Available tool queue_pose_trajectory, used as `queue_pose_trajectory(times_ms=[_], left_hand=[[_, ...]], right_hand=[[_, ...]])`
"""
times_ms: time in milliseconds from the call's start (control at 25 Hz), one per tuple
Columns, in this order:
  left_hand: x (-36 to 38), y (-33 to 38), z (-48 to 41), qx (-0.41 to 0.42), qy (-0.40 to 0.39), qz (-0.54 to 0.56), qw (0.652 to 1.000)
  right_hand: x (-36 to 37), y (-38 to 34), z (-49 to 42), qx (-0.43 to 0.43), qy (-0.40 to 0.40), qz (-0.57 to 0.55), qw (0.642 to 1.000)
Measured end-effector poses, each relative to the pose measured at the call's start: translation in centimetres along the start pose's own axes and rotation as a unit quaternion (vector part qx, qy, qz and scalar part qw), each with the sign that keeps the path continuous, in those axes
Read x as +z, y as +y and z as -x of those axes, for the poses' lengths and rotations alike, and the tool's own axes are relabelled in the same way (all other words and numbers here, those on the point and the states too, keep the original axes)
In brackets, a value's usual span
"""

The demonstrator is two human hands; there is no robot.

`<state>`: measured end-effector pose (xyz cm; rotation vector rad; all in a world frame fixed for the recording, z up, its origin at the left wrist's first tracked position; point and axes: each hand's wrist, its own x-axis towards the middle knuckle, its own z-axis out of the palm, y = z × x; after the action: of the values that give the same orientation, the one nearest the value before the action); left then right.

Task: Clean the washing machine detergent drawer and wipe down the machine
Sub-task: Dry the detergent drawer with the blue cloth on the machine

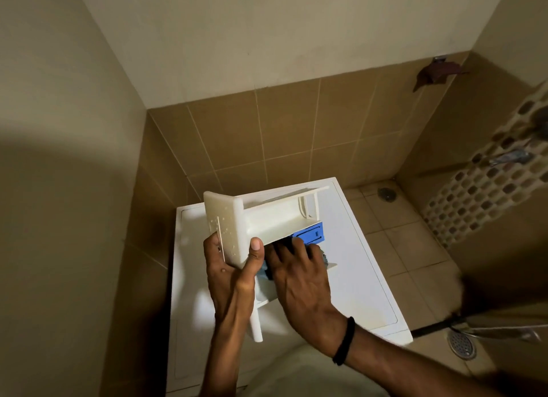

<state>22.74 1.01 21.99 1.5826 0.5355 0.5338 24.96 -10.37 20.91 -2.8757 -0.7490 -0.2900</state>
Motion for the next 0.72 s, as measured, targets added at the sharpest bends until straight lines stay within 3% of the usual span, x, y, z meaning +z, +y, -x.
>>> queue_pose_trajectory(times_ms=[120,280,360,480,640,720], left_hand=[[0.0,-0.4,0.2,0.020,0.018,-0.028,0.999],[-0.6,-0.7,-0.7,0.011,0.053,-0.014,0.998],[-0.5,-0.4,-0.8,0.017,0.049,-0.001,0.999],[0.3,-0.3,-0.3,0.011,0.039,0.003,0.999],[0.4,-0.5,-0.6,-0.001,0.044,0.011,0.999],[0.5,-0.5,-0.6,0.001,0.047,0.018,0.999]], right_hand=[[-0.6,-0.6,-1.2,0.020,-0.030,0.013,0.999],[-1.3,-0.7,-1.2,-0.037,-0.032,-0.231,0.972],[-1.3,-0.2,-0.9,-0.048,-0.013,-0.165,0.985],[-0.9,0.2,-1.4,0.029,-0.017,-0.041,0.999],[-0.7,0.0,-0.7,-0.064,-0.010,-0.170,0.983],[-0.7,1.2,-1.1,-0.065,-0.005,-0.148,0.987]])
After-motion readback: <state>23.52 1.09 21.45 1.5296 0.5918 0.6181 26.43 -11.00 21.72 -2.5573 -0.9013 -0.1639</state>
